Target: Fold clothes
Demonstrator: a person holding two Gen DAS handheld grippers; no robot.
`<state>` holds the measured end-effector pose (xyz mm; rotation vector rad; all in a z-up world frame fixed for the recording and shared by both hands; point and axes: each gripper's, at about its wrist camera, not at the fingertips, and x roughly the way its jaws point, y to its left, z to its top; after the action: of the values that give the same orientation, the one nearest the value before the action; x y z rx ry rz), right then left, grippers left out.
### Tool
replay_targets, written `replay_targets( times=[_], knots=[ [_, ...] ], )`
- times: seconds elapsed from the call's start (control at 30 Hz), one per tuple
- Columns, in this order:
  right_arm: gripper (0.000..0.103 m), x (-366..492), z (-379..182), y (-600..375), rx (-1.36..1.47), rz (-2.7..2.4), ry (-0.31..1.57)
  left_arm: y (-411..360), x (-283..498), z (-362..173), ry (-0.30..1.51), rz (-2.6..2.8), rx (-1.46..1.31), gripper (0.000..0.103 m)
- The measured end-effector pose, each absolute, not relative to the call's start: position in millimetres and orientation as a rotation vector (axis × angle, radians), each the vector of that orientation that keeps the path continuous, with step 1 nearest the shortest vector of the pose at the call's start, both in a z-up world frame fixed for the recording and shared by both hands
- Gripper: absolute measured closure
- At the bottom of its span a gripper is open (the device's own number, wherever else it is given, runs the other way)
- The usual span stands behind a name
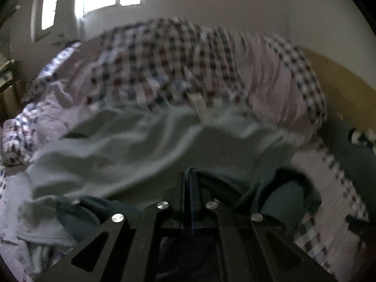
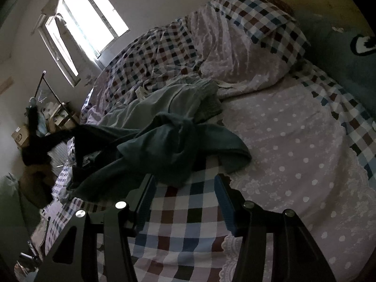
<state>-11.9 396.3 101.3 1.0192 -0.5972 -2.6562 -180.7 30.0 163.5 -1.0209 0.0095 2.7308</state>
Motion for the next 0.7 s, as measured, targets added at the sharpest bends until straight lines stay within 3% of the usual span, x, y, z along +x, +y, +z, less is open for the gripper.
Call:
replay_targets(
  times=[0.37, 0.7],
  knots=[
    [0.047, -6.1, 114.8, 392.4, 1.003, -2.672, -0.565, -89.7, -125.9, 271.6, -0.264, 2.945, -0.745, 0.102],
    [0.047, -1.7, 128.1, 383.1, 0.984, -2.685, -0.529, -253.6, -62.8, 308.5, -0.599, 3.190, -0.697, 0.102]
  ],
)
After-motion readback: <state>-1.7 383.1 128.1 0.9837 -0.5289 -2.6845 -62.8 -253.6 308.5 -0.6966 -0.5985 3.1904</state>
